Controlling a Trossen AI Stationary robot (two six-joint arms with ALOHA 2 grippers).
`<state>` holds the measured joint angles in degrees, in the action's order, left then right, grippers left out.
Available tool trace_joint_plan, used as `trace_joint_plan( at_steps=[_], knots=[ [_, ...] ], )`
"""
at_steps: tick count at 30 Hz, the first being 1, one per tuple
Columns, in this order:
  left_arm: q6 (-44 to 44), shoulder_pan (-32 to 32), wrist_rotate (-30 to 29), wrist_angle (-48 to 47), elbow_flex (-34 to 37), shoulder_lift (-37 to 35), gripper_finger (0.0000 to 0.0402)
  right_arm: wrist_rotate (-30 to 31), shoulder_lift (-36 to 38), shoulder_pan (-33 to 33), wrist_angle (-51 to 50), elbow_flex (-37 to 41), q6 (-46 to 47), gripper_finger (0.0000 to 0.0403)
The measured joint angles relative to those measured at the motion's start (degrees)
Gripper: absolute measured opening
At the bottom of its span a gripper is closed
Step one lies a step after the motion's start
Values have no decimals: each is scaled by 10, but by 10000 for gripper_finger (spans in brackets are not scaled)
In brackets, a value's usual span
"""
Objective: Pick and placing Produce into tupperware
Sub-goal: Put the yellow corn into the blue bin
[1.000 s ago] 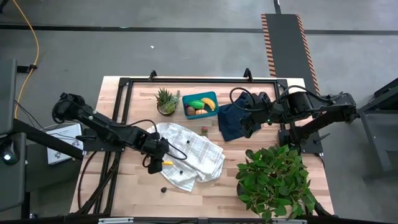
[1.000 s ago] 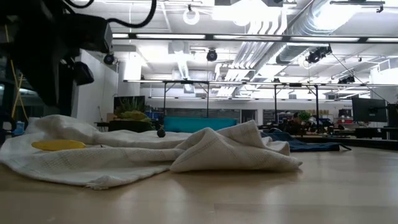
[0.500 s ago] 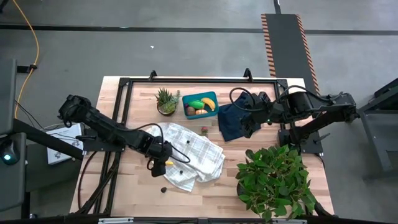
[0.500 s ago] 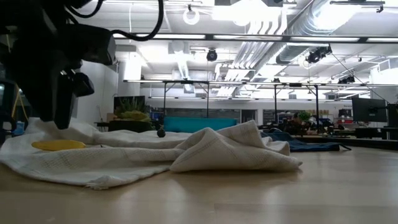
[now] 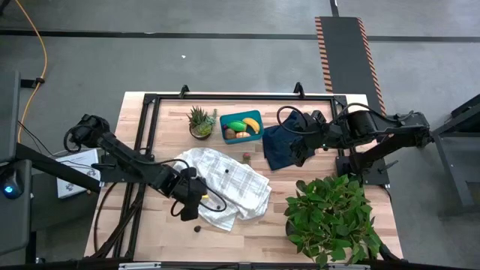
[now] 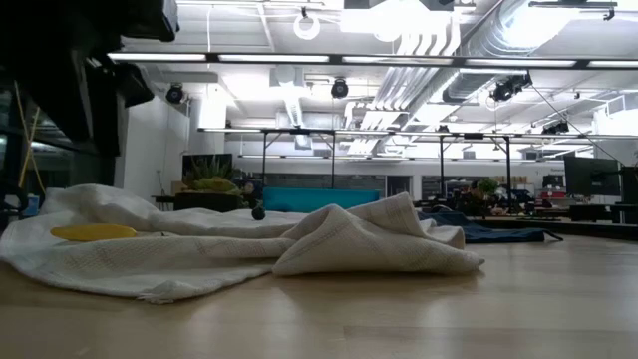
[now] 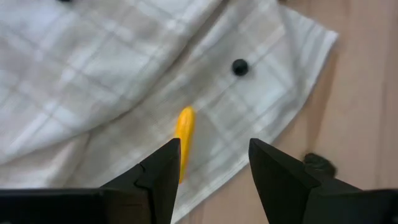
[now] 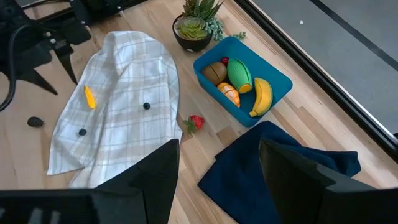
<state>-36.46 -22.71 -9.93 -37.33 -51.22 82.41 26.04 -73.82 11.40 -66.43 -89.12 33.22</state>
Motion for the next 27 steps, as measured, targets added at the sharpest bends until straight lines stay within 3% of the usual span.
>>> trace_joint_plan(
  at_steps=[7, 17, 27],
  knots=[
    [4, 2, -15, -36, -2, 19, 179, 0, 0, 0, 0, 0, -3, 213],
    [16, 2, -12, -27, -2, 85, 179, 0, 0, 0, -2, 0, -2, 213],
    [19, 2, -36, 6, -1, 94, 179, 0, 0, 0, -2, 0, -2, 213]
  ],
)
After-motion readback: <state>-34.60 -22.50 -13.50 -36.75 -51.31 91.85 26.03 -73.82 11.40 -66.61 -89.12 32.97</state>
